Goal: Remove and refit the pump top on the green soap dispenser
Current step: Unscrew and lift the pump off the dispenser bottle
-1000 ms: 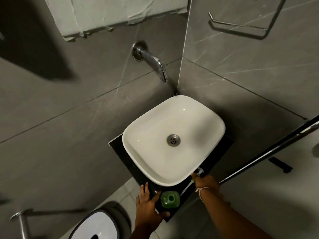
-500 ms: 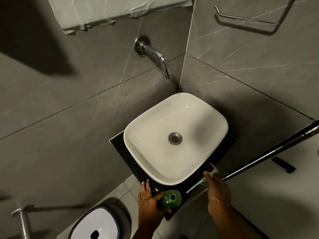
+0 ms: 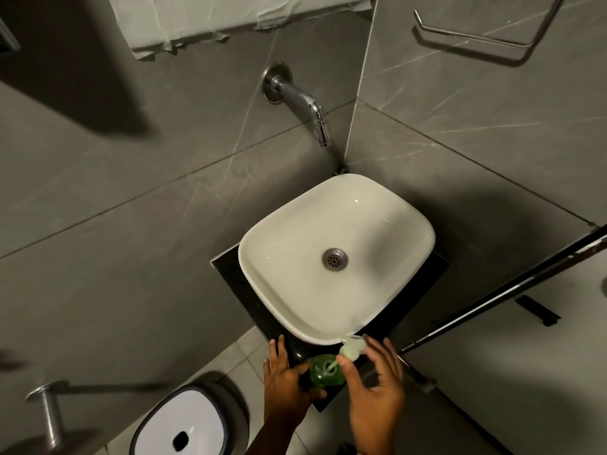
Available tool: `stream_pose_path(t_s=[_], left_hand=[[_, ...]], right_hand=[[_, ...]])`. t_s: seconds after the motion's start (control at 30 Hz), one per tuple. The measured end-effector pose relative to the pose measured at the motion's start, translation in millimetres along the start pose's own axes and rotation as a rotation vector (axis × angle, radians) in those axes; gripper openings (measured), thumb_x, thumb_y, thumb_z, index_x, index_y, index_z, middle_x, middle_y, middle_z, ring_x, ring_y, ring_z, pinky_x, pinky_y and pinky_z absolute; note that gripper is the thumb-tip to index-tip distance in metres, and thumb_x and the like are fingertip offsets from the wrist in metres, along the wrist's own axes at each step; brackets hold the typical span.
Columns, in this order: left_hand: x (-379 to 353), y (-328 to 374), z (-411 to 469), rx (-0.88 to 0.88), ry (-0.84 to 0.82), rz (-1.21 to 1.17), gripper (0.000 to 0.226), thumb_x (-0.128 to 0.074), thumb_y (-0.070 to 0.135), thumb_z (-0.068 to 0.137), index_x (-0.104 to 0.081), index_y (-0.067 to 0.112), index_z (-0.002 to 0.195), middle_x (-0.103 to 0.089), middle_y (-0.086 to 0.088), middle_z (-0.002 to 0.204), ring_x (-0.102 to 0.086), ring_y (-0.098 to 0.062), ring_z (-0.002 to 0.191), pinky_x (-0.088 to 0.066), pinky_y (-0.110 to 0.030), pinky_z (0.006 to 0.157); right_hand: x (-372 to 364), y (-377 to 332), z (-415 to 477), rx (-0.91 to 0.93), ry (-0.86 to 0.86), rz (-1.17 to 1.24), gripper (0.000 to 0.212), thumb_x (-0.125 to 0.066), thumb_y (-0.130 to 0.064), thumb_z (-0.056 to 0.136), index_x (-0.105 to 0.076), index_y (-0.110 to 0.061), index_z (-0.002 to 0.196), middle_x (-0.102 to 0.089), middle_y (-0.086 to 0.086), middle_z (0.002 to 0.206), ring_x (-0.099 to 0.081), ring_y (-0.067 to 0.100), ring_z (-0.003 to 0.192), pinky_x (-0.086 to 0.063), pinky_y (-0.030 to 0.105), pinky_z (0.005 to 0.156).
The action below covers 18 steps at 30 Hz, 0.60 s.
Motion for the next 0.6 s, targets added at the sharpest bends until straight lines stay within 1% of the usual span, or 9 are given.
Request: stream_pose_path(t_s=[0.07,0.13,0.17,0.23,0.33,0.37,0.4,0.47,0.6], left_hand=[[-1.0,0.1,-0.5,-0.007,0.002,0.009,0.065,-0.072,0.059,0.060,-0.047,0.057,0.119,0.008,-0.011,0.156,0.019,-0.029,0.140,-0.006,-0.052,0.115],[-0.5,0.3,-0.5,-0.013,0.012,-0.001,0.062,-0.072,0.059,0.059,-0.051,0.054,0.117,0.007,-0.011,0.156,0.018,-0.030,0.140,-0.007,-0.052,0.115],[0.1,0.3,-0.3,-0.010,0.019,-0.014,0.059,-0.072,0.059,0.059,-0.054,0.051,0.115,0.006,-0.011,0.156,0.016,-0.030,0.141,-0.007,-0.053,0.115],[0.8,-0.2,0.1,-0.003,0.027,-0.024,0.054,-0.073,0.058,0.059,-0.061,0.045,0.110,0.004,-0.012,0.156,0.015,-0.031,0.141,-0.009,-0.053,0.114],[-1.4,-0.5,-0.3,-0.004,0.023,-0.003,0.057,-0.072,0.060,0.059,-0.058,0.047,0.113,0.005,-0.011,0.157,0.016,-0.030,0.141,-0.007,-0.052,0.115],[-1.5,-1.0,-0.3,-0.006,0.023,-0.002,0.058,-0.072,0.060,0.059,-0.057,0.048,0.114,0.006,-0.010,0.157,0.017,-0.029,0.141,-0.006,-0.051,0.115],[-1.3,-1.2,0.2,-0.010,0.027,0.001,0.059,-0.071,0.060,0.059,-0.056,0.048,0.115,0.006,-0.010,0.157,0.018,-0.029,0.141,-0.005,-0.051,0.115],[-1.7,-0.9,0.7,-0.016,0.037,0.021,0.058,-0.070,0.061,0.061,-0.057,0.045,0.115,0.006,-0.010,0.157,0.018,-0.030,0.141,-0.005,-0.050,0.116],[-3.4,-2.6,1.2,-0.022,0.051,0.069,0.057,-0.070,0.061,0.063,-0.057,0.044,0.116,0.004,-0.011,0.157,0.017,-0.030,0.141,-0.007,-0.051,0.116]], right_hand=[[-7.6,12.0,-5.2,-0.005,-0.051,-0.056,0.033,-0.074,-0.046,0.063,-0.070,-0.030,0.091,-0.063,-0.022,0.112,-0.047,0.014,0.125,-0.037,0.026,0.106],[-14.9,28.1,-10.3,-0.004,-0.111,-0.143,0.034,-0.071,-0.050,0.063,-0.072,-0.028,0.090,-0.065,-0.018,0.110,-0.046,0.014,0.125,-0.040,0.044,0.104],[-17.8,33.6,-12.1,-0.002,-0.136,-0.178,0.035,-0.071,-0.051,0.064,-0.072,-0.028,0.090,-0.066,-0.016,0.109,-0.046,0.015,0.126,-0.041,0.049,0.102],[-21.0,40.1,-15.1,0.012,-0.176,-0.221,0.035,-0.070,-0.052,0.065,-0.072,-0.028,0.090,-0.065,-0.016,0.108,-0.046,0.017,0.125,-0.040,0.047,0.102],[-21.8,49.9,-20.0,-0.032,-0.207,-0.228,0.038,-0.069,-0.052,0.064,-0.073,-0.024,0.090,-0.059,-0.026,0.108,-0.048,0.021,0.122,-0.036,0.027,0.102],[-21.7,52.3,-21.5,-0.041,-0.208,-0.229,0.038,-0.068,-0.052,0.063,-0.074,-0.024,0.089,-0.057,-0.028,0.108,-0.049,0.022,0.120,-0.035,0.024,0.101],[-22.0,53.1,-22.0,-0.038,-0.206,-0.238,0.038,-0.068,-0.052,0.063,-0.074,-0.024,0.088,-0.057,-0.028,0.106,-0.050,0.024,0.118,-0.035,0.025,0.100],[-23.6,50.7,-21.0,-0.023,-0.209,-0.281,0.039,-0.067,-0.054,0.062,-0.073,-0.026,0.089,-0.059,-0.022,0.105,-0.051,0.025,0.118,-0.036,0.036,0.100],[-27.4,45.7,-16.2,-0.007,-0.262,-0.338,0.045,-0.063,-0.059,0.062,-0.071,-0.035,0.100,-0.063,-0.012,0.115,-0.044,0.020,0.123,-0.034,0.049,0.105]])
Point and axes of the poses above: each hand's wrist, its own z-axis towards the middle knuckle, its own x-axis out of the back of the hand, y = z × x, the point moved 5 cm from there along z, towards the middle knuckle
